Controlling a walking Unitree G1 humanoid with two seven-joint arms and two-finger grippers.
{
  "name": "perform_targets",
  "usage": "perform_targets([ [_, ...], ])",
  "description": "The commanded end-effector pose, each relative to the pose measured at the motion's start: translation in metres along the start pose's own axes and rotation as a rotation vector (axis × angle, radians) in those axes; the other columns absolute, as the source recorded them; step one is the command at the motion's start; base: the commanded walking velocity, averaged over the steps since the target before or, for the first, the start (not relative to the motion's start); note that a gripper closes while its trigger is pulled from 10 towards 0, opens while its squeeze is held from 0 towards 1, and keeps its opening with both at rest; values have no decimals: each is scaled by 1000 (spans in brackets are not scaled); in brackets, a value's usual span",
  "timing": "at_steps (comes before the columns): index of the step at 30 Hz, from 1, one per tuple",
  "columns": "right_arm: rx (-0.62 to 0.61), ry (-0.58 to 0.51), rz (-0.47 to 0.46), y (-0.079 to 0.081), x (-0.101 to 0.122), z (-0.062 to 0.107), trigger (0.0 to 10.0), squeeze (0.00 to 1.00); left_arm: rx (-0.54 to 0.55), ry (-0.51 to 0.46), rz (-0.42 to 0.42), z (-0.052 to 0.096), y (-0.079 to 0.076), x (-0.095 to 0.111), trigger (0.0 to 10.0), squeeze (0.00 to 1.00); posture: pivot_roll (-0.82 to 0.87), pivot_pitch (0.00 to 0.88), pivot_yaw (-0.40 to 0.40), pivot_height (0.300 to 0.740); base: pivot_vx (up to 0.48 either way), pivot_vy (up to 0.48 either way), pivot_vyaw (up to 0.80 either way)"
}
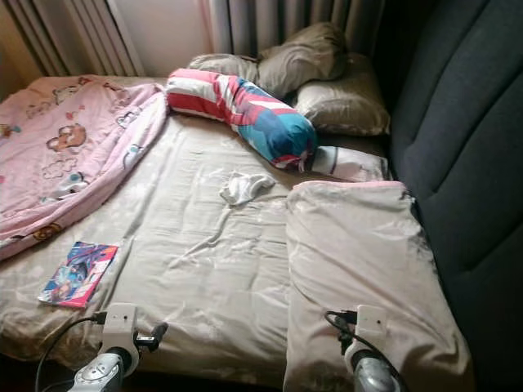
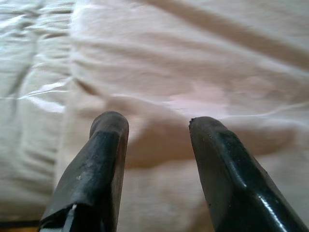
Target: Clean up the room
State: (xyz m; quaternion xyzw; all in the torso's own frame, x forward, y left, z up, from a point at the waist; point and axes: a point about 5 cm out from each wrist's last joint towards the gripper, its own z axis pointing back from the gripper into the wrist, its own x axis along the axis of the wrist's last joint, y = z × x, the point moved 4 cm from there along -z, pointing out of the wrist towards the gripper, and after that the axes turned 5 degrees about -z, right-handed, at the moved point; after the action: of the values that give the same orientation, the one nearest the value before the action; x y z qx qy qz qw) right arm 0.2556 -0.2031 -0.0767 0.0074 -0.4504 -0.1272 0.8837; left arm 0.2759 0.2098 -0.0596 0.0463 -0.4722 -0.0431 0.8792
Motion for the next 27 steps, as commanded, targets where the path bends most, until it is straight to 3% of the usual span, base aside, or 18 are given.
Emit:
perform_targets([
  [1, 9, 66, 14, 2, -18, 4, 10000, 0, -25, 28, -15, 0, -7, -4, 10000, 0, 14, 18, 18, 740, 0, 0, 0],
  [9, -10, 211, 46, -3, -63, 22, 10000, 0, -33, 52, -19, 2, -11, -12, 10000, 0, 31, 24, 22, 740, 0, 284, 0],
  [15, -55, 221, 55, -14, -67, 26, 10000, 0, -21, 54, -20, 3, -8, -14, 10000, 0, 33, 29, 24, 740, 0, 286, 396],
  [27, -44, 210, 12, -9, -63, 23, 10000, 0, -23, 46, -25, 3, -8, -12, 10000, 0, 35, 38, 28, 740, 0, 331, 134],
])
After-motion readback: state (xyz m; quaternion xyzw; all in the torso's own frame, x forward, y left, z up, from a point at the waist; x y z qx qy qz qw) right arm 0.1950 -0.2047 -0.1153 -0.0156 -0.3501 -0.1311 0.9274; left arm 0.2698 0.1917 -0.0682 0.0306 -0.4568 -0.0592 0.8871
